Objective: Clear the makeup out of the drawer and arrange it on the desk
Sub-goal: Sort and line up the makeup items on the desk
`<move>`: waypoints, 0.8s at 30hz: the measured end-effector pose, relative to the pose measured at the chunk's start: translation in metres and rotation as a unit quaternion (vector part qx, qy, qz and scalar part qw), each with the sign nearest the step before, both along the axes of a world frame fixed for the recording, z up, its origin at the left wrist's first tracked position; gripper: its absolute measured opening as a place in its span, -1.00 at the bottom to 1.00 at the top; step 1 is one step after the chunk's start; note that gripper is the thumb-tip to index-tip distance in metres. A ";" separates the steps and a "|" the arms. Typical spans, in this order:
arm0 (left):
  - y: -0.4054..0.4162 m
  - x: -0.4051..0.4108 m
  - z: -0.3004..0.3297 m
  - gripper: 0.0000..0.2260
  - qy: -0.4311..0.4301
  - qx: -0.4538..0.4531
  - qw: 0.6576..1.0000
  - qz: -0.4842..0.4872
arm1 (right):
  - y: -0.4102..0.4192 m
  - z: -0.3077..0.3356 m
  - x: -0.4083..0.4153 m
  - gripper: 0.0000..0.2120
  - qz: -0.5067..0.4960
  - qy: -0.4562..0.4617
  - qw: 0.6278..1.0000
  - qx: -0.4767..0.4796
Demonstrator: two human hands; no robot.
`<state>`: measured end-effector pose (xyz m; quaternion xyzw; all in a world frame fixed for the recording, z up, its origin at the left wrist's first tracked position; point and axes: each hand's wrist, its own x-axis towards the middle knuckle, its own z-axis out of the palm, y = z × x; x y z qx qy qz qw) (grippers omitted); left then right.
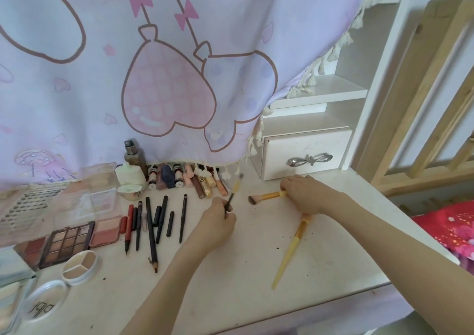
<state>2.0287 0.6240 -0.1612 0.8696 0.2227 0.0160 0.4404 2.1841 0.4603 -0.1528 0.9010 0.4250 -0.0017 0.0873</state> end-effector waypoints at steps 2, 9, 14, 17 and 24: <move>0.006 -0.003 0.000 -0.88 -0.058 -0.105 0.990 0.072 | 0.000 0.009 -0.007 -0.80 -0.033 0.104 0.989 0.104; 0.016 -0.016 0.022 -0.89 -0.233 -0.291 0.925 0.077 | 0.020 0.039 -0.048 -0.85 0.001 0.409 0.822 0.396; 0.020 -0.018 0.029 -0.91 -0.271 -0.245 0.929 0.064 | 0.030 0.048 -0.062 -0.85 0.032 0.469 0.794 0.385; 0.023 -0.021 0.031 -0.85 -0.296 -0.274 0.912 0.074 | 0.033 0.049 -0.066 -0.84 0.029 0.494 0.768 0.405; 0.029 -0.025 0.028 -0.88 -0.331 -0.476 0.804 0.129 | 0.045 0.025 -0.067 -0.79 -0.111 0.547 0.499 0.663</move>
